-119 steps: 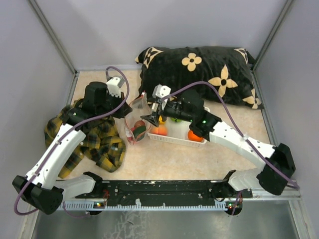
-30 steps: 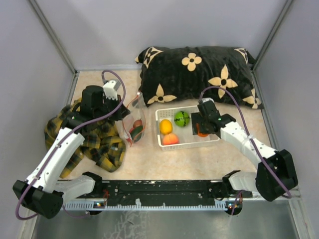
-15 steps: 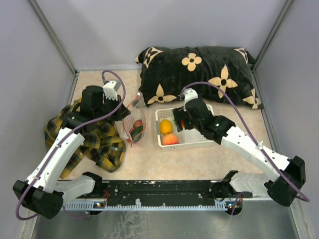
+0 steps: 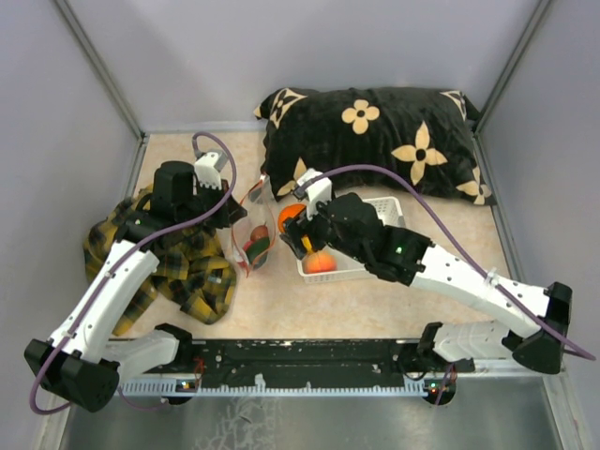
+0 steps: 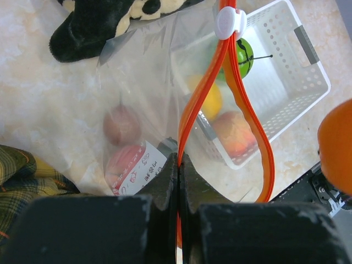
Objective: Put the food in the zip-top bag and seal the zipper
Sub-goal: Place the fake fruit in the zipper food storage bag.
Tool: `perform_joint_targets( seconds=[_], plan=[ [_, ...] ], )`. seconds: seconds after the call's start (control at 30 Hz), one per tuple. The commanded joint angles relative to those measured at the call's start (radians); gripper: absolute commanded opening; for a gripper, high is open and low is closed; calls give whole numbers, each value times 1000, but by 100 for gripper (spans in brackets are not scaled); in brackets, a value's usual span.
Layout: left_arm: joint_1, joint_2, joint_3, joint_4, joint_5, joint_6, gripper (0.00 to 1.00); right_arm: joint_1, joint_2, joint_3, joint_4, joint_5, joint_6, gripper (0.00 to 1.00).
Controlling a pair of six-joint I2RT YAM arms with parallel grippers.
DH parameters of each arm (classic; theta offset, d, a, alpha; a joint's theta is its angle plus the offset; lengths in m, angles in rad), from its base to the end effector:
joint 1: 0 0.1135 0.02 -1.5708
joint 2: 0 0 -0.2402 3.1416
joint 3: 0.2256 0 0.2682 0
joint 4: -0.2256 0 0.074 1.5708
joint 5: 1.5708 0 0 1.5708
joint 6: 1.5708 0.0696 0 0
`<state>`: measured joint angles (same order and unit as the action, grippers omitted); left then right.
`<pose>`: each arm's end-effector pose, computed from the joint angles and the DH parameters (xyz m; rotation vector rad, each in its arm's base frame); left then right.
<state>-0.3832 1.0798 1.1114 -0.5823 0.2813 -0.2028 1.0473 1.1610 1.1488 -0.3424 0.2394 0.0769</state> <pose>0.2582 -0.1249 0.3198 0.3647 2.1343 -0.6413 0.1739 0.2682 0.3414 -0.7625 1.7951 0.5232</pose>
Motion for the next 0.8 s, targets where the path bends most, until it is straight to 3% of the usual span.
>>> perform_joint_targets(
  seconds=[0.0,0.37,0.6,0.77],
  plan=[
    [8,-18,-8,33,29,13,0,39,28,54,167,-86,-58,55],
    [10,-19,-15,38,39,14,0,62,130,92,325,-317,-60,56],
    [9,-22,-10,40,44,14,0,62,224,98,331,-296,-91,58],
    [10,-37,-10,40,42,17,0,60,268,99,318,-154,-125,58]
  ],
)
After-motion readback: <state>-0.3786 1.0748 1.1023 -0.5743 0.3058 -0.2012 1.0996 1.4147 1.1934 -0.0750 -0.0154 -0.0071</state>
